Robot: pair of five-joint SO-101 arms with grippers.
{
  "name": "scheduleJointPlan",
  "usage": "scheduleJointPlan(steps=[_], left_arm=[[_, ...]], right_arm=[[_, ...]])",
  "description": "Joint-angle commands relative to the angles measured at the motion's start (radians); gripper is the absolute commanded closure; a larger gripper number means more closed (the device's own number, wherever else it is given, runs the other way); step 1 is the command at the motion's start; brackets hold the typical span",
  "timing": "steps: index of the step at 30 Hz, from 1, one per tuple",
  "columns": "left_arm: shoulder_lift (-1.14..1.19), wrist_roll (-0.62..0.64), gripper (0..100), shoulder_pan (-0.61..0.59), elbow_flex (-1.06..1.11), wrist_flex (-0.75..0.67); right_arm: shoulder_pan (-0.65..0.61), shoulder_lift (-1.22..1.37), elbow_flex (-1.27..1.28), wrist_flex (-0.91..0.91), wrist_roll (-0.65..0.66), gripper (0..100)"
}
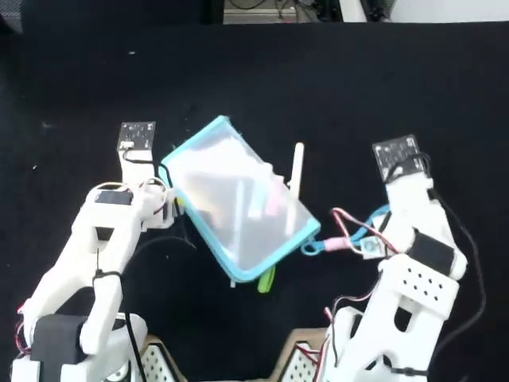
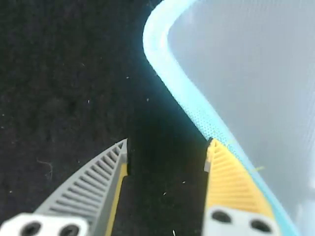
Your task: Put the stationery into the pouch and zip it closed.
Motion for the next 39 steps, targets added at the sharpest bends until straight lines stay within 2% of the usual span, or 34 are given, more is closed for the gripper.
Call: scheduleJointPlan(steps=[1, 4, 8, 12, 17, 23, 25, 33, 39], left_arm=[[-0.002, 0.012, 75, 0.015, -0.013, -0.008], [-0.002, 0.009, 75, 0.015, -0.012, -0.008], [-0.002, 0.008, 75, 0.015, -0.008, -0.008], [-0.002, 0.005, 75, 0.015, -0.007, -0.008], [0.002, 0.003, 75, 0.013, -0.005, -0.008], [0.000, 0.003, 75, 0.013, -0.005, -0.008], [0.000, 0.003, 75, 0.013, -0.005, -0.008], [0.002, 0.003, 75, 0.013, -0.005, -0.008], [0.008, 0.003, 75, 0.012, -0.005, -0.006]], right_arm=[[-0.031, 0.004, -0.090, 0.175, 0.078, 73.7], [-0.124, 0.007, -0.197, 0.315, 0.031, 75.7], [-0.298, 0.008, -0.354, 0.480, -0.107, 76.2], [-0.439, 0.010, -0.320, 0.506, -0.160, 76.2], [-0.466, 0.005, -0.038, 0.324, -0.015, 76.2], [-0.476, 0.010, 0.157, 0.064, -0.124, 76.2], [-0.479, 0.010, 0.213, -0.003, -0.123, 76.2], [-0.612, 0.004, 0.265, -0.066, 0.009, 76.3], [-0.585, 0.010, 0.288, -0.106, 0.118, 77.1]])
